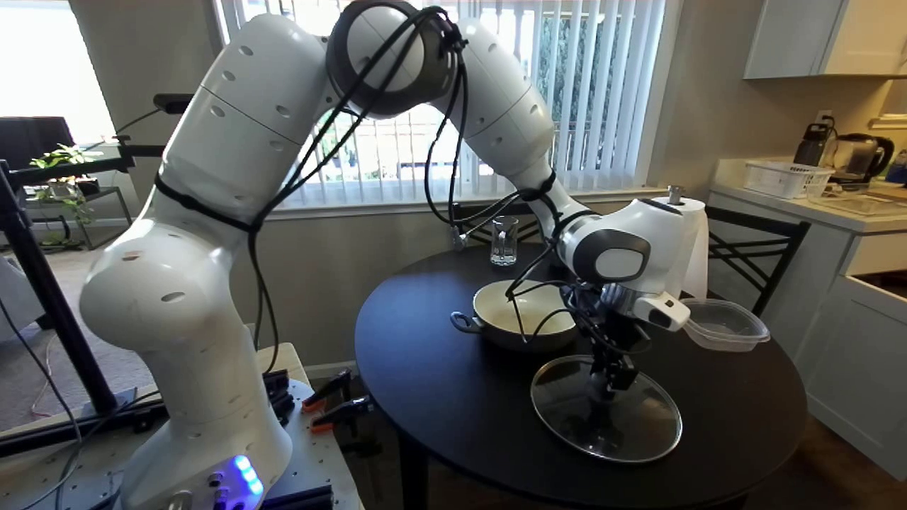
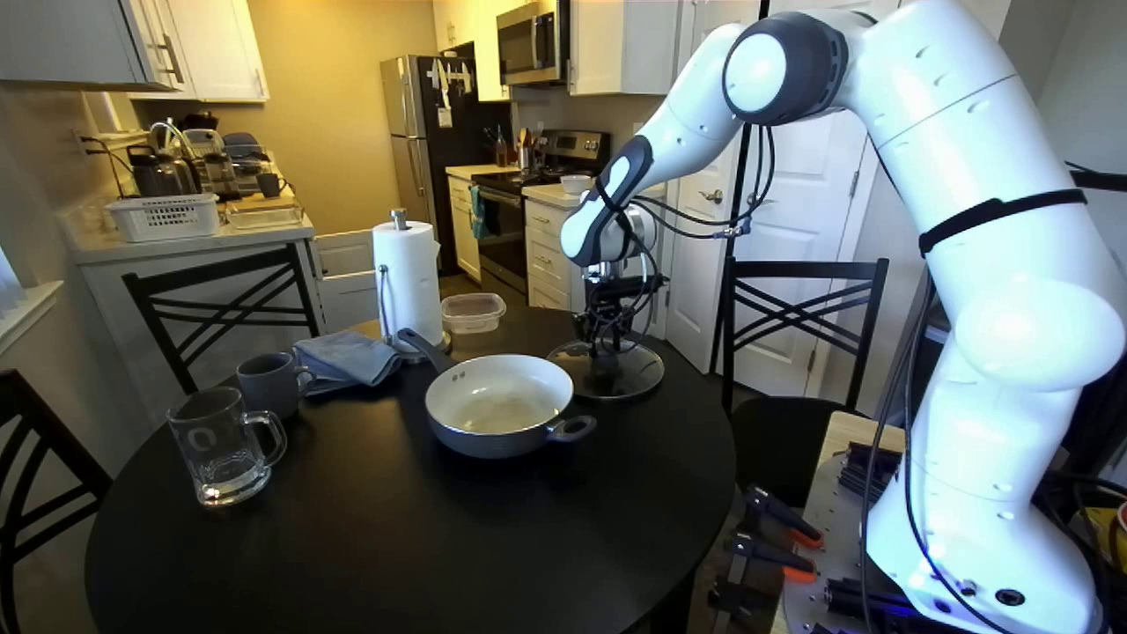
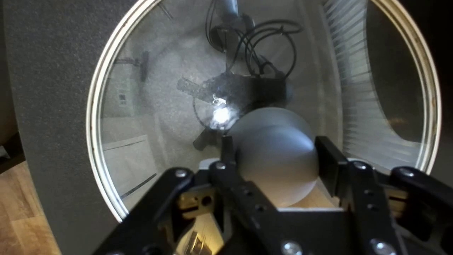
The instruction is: Place the lid on the pot
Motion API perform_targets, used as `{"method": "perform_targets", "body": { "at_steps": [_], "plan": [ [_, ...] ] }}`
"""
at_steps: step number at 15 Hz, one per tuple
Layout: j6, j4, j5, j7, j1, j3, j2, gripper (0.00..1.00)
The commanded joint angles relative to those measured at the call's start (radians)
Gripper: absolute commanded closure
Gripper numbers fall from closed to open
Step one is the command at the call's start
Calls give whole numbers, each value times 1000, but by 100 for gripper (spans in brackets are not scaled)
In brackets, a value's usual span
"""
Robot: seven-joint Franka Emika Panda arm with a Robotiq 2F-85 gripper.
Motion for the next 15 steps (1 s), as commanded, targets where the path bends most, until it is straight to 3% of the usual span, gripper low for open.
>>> {"method": "perform_targets", "body": {
  "at_steps": [1, 8, 15],
  "plan": [
    [16, -78, -71, 75, 56, -34, -111, 67],
    [-13, -96, -201, 159, 125, -65, -197, 67],
    [-25, -114, -281, 184, 122, -91, -263, 67]
  ]
}}
